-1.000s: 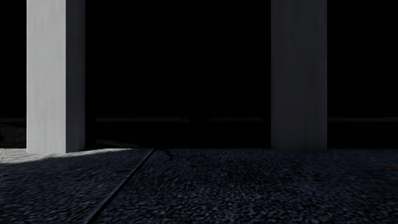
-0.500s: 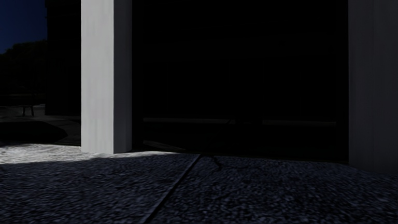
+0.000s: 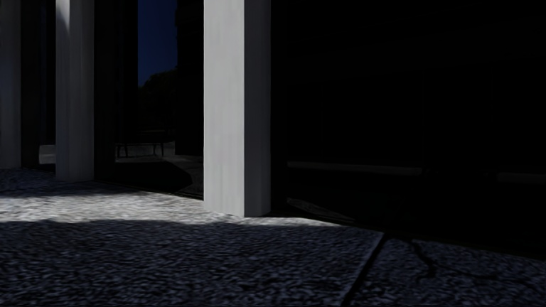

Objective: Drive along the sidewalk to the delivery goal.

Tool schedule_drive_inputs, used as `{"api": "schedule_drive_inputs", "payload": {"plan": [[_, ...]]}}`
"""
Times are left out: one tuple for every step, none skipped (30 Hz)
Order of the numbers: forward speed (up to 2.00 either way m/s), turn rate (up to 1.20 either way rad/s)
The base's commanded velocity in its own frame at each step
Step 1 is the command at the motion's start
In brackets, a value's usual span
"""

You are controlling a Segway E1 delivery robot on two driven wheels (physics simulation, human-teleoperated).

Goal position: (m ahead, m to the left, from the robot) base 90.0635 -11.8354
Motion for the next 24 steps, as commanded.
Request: {"api": "schedule_drive_inputs", "payload": {"plan": [[1.02, 0.78], [1.05, 0.78], [1.06, 0.78], [1.07, 0.78], [1.07, 0.78], [1.07, 0.78], [1.08, 0.78], [1.08, 0.78], [1.09, 0.79], [1.09, 0.79], [1.12, 0.79], [1.15, 0.79], [1.18, 0.79], [1.22, 0.79], [1.22, 0.79], [1.24, 0.79], [1.25, 0.79], [1.25, 0.79], [1.25, 0.79], [1.25, 0.79], [1.26, 0.79], [1.27, 0.79], [1.28, 0.79], [1.30, 0.79]]}}
